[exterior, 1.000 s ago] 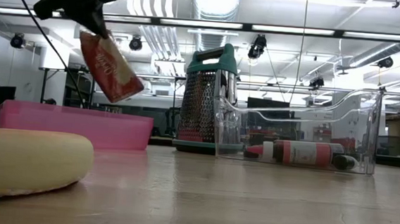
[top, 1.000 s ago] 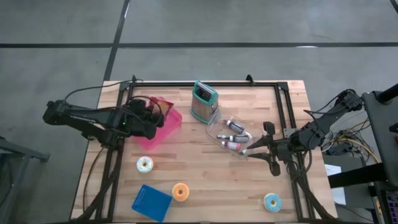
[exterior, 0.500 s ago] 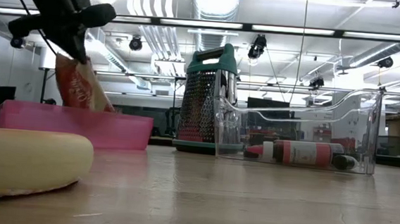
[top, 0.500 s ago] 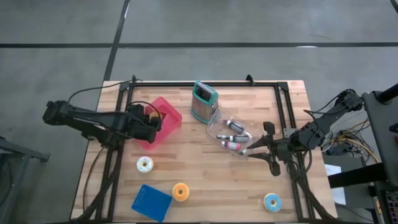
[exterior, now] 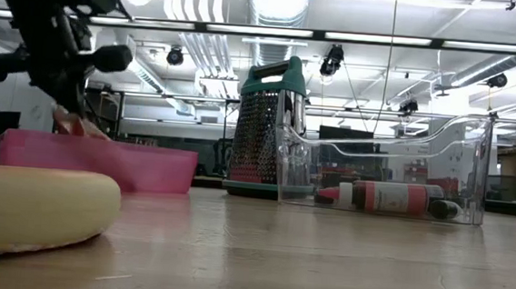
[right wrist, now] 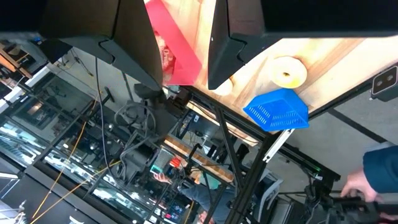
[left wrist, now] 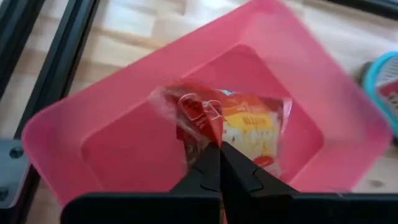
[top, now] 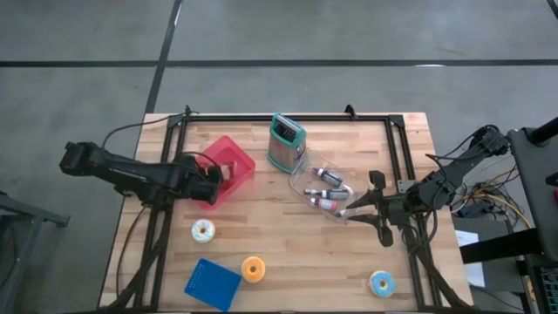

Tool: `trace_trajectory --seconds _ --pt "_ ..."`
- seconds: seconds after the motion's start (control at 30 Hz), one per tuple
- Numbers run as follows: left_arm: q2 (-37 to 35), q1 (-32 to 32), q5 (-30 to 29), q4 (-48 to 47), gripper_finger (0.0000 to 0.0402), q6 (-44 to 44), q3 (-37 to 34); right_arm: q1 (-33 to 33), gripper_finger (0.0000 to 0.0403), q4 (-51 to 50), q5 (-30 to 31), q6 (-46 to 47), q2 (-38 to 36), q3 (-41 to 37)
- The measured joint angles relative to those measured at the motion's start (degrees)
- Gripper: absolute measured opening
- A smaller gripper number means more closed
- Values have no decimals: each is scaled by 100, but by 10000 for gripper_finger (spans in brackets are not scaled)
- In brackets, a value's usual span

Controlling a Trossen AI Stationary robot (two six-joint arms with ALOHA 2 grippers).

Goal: Pick & Place Food Item
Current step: Put the red popcorn bag into the pink bin

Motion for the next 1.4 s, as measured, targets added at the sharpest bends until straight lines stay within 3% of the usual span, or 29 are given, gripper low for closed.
trace_trajectory --seconds 0.2,0.73,1.4 --pt "0 117 251 406 0 -31 -422 -1 123 2 0 0 2 0" --pt "0 629 1732 824 0 306 -820 -1 123 1 -1 0 2 0" --pt "0 887 2052 1148 0 710 -916 0 123 2 0 0 2 0"
